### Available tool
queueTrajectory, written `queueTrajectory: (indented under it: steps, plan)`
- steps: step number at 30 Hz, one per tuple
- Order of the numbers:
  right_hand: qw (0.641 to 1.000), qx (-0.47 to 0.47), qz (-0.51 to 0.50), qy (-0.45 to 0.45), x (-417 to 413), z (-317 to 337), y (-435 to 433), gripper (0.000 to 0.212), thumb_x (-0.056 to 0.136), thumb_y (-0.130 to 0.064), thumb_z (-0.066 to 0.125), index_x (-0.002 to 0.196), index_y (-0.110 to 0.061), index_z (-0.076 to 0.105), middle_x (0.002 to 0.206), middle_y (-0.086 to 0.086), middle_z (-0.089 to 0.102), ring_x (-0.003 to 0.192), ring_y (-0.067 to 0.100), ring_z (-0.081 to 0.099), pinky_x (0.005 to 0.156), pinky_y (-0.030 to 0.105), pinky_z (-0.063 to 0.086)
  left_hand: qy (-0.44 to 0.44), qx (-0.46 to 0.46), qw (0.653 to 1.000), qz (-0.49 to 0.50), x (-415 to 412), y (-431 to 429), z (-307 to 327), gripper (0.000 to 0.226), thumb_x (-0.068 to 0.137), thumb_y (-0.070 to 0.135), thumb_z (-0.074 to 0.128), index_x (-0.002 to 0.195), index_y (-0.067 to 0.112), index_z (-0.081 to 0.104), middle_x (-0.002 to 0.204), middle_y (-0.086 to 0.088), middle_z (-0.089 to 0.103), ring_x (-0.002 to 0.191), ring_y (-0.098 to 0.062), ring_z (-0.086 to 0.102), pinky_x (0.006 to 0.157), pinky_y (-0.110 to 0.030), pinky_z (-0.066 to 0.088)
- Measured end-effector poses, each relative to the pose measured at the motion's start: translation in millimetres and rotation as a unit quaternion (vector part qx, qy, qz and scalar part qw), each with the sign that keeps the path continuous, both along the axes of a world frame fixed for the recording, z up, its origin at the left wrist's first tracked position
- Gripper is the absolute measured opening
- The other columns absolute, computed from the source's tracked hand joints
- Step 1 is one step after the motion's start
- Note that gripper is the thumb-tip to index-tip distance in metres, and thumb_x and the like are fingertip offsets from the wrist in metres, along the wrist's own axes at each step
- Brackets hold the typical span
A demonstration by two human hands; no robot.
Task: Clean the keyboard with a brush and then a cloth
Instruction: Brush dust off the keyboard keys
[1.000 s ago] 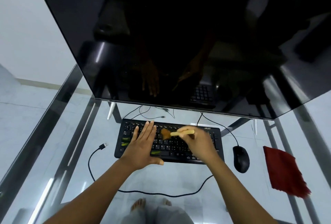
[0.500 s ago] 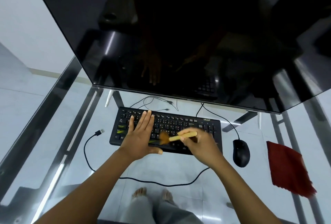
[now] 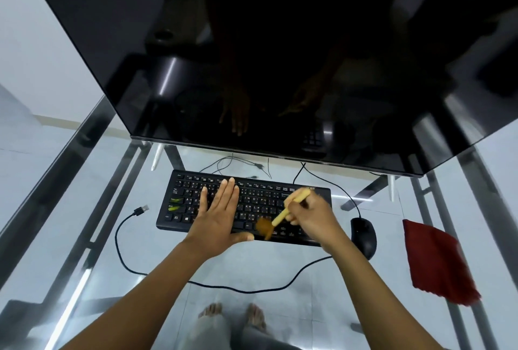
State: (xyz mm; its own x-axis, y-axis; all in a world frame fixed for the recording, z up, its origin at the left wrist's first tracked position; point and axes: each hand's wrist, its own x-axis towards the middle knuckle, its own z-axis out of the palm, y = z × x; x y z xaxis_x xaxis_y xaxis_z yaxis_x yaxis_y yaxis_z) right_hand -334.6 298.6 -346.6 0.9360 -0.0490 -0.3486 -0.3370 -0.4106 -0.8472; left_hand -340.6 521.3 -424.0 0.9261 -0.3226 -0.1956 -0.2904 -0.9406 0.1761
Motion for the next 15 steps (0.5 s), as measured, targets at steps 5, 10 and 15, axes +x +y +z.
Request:
queueTrajectory:
  steps: [5,10,15]
  plan:
    - [0.996,0.055,-0.045,-0.06,16.3,7.4,8.9,0.01,0.095,-0.012,0.055,0.088,-0.015,0.061,0.077,-0.001,0.074,0.075,0.018,0.069,0.074,0.03,0.058,0.0,-0.014,1.0,0.003,2.1,-10.1,5.7,0.122,0.071,0.088,0.034,0.149,0.009,-0.016,0.156,-0.004,-0.026,0.142,-0.017,-0.03,0.113,-0.052,-0.017]
    - [0.994,-0.004,-0.054,-0.096,27.8,7.8,12.8,0.017,0.094,-0.014,0.056,0.085,-0.027,0.061,0.076,-0.009,0.072,0.078,0.015,0.07,0.074,0.028,0.057,0.0,-0.064,0.998,0.012,7.4,-25.0,12.1,0.124,0.07,0.081,0.047,0.147,0.013,-0.023,0.157,-0.002,-0.024,0.142,-0.015,-0.029,0.115,-0.049,-0.014]
    - [0.997,-0.004,0.061,-0.056,23.1,7.6,-5.1,0.008,0.096,-0.012,0.055,0.092,-0.011,0.062,0.075,-0.007,0.075,0.078,0.011,0.069,0.074,0.021,0.055,0.014,-0.04,0.999,-0.012,14.4,-37.1,14.3,0.119,0.073,0.081,0.042,0.149,0.011,-0.018,0.156,-0.004,-0.027,0.141,-0.017,-0.03,0.116,-0.05,-0.012]
